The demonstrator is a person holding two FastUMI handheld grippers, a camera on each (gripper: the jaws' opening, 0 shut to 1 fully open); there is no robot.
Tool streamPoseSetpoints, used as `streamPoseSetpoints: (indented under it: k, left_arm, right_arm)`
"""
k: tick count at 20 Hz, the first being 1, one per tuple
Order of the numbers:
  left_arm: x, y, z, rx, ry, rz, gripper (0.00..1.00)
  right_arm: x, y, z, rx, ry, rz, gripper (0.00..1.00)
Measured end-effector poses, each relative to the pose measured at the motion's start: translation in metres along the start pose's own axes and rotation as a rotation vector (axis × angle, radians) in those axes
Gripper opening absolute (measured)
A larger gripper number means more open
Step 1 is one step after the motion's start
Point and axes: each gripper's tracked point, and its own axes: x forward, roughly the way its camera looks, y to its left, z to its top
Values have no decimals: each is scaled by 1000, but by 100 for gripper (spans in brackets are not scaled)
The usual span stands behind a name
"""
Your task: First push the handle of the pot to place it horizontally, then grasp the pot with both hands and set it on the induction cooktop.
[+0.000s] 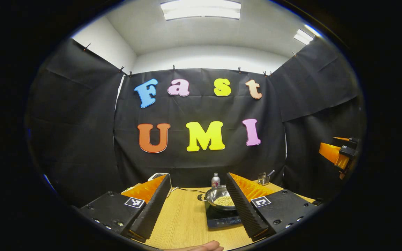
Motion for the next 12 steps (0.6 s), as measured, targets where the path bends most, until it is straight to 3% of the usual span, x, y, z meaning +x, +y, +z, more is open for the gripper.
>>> streamPoseSetpoints:
  k: [12]
  left_arm:
    - [1,-3,-3,9,1,-6,95]
  right_arm:
    - [3,-4,-11,15,27,2,99]
